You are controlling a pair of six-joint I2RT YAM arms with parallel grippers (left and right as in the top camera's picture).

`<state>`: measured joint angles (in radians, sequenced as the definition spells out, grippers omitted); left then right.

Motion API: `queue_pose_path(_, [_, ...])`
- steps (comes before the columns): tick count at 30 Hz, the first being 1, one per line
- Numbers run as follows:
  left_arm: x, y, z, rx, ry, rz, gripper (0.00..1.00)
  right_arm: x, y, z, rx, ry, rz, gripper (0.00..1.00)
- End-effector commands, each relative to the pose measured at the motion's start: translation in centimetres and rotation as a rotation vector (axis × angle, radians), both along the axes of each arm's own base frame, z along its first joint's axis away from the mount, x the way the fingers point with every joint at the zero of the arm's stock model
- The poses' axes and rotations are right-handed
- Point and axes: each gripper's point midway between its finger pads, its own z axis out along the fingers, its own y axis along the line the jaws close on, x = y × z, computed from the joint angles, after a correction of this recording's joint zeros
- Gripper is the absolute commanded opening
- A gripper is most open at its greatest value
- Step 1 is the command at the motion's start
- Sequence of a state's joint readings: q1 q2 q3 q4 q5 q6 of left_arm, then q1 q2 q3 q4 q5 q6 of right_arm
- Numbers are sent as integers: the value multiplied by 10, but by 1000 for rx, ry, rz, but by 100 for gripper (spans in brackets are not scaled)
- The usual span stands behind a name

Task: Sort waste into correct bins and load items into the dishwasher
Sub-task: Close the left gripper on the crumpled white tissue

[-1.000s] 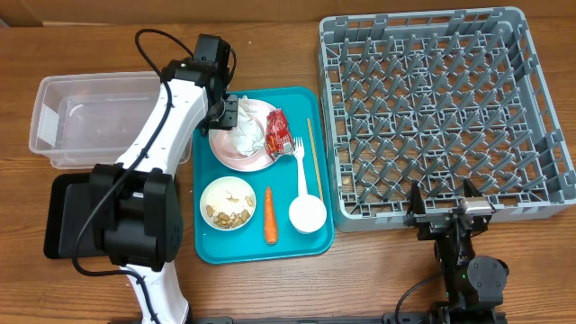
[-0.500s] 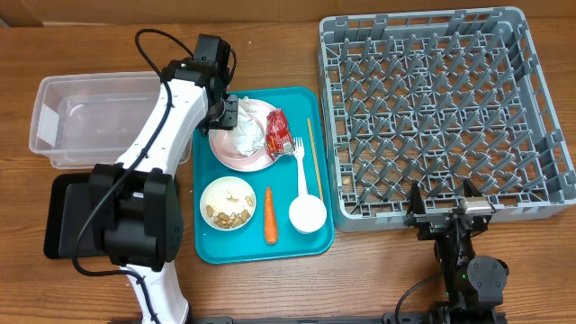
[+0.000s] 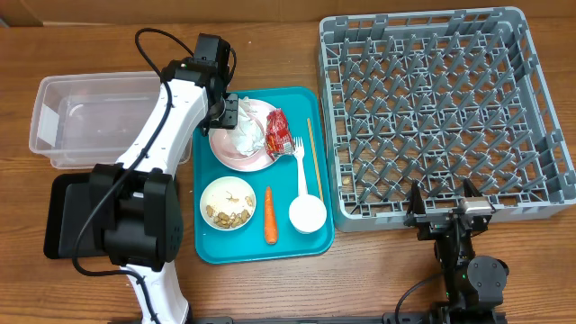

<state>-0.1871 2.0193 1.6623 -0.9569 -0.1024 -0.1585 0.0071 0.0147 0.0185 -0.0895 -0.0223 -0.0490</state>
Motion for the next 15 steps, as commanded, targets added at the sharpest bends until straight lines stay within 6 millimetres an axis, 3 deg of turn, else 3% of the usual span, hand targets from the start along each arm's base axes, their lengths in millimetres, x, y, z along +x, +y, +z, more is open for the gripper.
queue_pose_path(1, [0,4,-8,10,13,10,46,0,0,-1,-1,-7,-1,100])
queue_pose_path(9, [0,4,-8,11,14,11,53,0,0,-1,-1,-7,-1,100])
queue_pose_path(15, [-2,4,-8,12,18,10,52,0,0,-1,-1,-7,-1,100])
